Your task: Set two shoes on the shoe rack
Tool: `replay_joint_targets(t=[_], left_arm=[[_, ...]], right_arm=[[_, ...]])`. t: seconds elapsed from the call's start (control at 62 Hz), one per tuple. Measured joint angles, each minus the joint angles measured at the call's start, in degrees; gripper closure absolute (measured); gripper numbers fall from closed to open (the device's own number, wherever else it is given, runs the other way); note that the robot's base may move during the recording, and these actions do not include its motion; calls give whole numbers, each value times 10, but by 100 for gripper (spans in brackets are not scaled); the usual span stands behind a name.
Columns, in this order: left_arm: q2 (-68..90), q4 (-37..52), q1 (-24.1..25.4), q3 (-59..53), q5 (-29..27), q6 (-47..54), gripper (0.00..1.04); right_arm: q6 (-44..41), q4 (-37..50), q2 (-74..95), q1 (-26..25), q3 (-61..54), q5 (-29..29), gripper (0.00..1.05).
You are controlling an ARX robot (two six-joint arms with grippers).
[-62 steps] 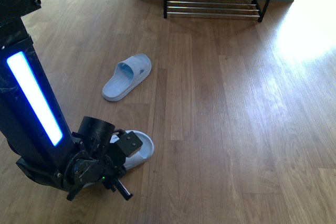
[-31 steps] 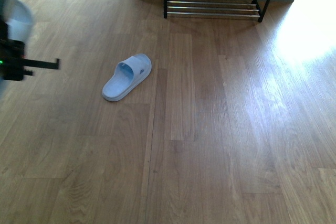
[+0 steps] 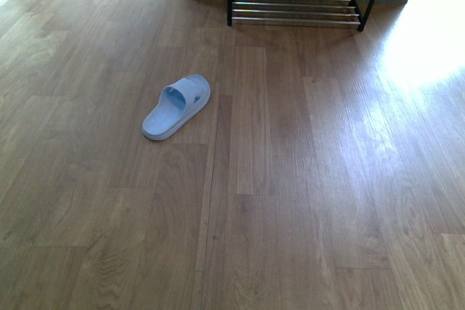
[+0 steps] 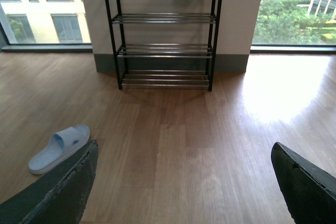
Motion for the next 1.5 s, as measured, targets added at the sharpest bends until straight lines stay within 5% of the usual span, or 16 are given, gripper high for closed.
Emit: replay_joint_targets(t=[1.499], left_arm=[[-26,-3,-5,-5,-2,8,103]], right_arm=[[0,0,1,0,0,-2,9]])
